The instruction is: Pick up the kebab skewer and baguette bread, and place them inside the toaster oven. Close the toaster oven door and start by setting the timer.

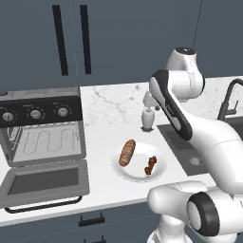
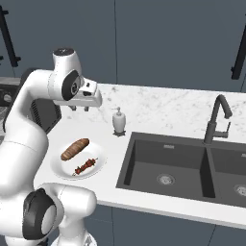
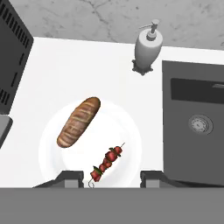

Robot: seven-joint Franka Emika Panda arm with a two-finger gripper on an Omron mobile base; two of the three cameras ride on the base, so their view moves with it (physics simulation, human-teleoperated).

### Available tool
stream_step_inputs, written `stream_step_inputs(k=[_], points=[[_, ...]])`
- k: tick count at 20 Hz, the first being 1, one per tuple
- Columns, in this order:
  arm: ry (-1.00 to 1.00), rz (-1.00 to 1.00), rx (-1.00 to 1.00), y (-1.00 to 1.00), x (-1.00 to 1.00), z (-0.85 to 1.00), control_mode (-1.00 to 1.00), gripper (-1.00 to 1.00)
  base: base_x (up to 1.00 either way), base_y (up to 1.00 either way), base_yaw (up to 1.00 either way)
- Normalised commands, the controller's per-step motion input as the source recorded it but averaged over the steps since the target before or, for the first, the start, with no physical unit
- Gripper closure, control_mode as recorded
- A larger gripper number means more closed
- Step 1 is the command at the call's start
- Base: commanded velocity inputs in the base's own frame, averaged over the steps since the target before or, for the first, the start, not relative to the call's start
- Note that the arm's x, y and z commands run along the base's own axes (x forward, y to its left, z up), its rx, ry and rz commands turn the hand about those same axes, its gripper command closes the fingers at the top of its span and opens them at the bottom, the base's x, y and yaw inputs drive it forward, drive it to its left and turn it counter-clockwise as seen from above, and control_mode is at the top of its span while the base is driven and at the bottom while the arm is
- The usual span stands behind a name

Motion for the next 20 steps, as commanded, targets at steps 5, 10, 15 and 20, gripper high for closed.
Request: stream_step_inputs(k=[5, 10, 15, 20], points=[[0.00, 0.00, 0.00, 0.00, -0.03, 0.00, -1.00, -1.00, 0.00, 0.00, 0.00], [0.06, 0.00, 0.00, 0.16, -0.32, -0.22, -1.00, -1.00, 0.00, 0.00, 0.00], [-0.18, 0.00, 0.00, 0.98, -0.68, -0.25, -1.00, -1.00, 0.00, 0.00, 0.00], [-0.24, -0.04, 0.00, 1.00, -0.21, -0.17, -1.00, -1.00, 0.00, 0.00, 0.00]])
